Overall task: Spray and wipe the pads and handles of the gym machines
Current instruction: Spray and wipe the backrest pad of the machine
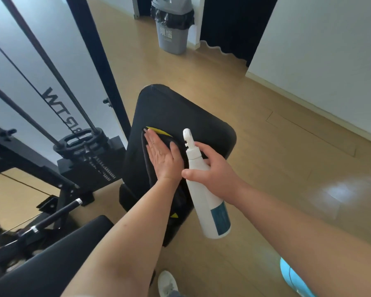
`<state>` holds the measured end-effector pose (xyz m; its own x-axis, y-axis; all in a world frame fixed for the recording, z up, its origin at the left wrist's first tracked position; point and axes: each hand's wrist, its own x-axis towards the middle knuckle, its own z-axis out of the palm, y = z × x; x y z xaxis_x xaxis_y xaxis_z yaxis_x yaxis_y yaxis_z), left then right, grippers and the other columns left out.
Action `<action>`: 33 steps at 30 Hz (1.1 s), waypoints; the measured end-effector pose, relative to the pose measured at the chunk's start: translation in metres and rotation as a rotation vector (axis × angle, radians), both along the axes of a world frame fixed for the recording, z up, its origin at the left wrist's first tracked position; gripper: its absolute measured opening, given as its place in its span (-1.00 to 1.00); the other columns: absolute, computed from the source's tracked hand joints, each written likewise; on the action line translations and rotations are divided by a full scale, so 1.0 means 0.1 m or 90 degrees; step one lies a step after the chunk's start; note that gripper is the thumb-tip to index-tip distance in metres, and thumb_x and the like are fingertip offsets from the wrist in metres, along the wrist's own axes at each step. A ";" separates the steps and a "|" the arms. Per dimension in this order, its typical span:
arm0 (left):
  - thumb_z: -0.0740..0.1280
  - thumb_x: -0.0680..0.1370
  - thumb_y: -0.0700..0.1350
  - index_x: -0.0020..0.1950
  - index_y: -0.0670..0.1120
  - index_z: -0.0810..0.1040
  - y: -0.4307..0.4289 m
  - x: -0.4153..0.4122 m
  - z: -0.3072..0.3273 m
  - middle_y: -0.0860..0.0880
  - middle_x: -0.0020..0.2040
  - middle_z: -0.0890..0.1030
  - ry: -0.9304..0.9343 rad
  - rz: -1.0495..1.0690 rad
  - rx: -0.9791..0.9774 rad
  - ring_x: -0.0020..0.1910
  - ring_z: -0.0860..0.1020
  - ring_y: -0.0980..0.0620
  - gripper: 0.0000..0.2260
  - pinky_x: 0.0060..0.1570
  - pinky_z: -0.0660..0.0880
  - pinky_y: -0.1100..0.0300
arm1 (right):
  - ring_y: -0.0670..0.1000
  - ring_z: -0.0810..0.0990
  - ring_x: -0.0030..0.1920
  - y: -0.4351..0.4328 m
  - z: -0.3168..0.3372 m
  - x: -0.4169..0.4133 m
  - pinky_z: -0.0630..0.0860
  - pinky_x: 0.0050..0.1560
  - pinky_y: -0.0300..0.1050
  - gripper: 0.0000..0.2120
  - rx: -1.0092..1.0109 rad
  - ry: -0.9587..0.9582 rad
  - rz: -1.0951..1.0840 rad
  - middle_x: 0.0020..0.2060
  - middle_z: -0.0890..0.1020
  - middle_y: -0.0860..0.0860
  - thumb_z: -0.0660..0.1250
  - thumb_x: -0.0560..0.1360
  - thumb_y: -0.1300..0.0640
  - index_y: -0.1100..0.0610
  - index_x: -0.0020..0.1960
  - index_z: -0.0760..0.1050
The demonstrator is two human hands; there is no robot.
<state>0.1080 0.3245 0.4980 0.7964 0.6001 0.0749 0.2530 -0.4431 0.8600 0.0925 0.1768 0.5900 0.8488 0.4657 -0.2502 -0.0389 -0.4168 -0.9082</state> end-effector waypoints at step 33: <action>-0.07 0.61 0.25 0.60 0.05 -0.32 0.98 0.28 -0.51 -0.10 0.67 -0.22 0.077 -0.087 0.187 0.64 -0.26 -0.14 -0.33 0.56 -0.34 -0.14 | -0.29 0.64 0.04 1.14 -0.29 0.07 0.60 -0.17 -0.35 -0.33 -0.064 0.035 0.048 0.09 0.60 -0.25 0.53 0.51 0.06 -0.23 0.50 0.31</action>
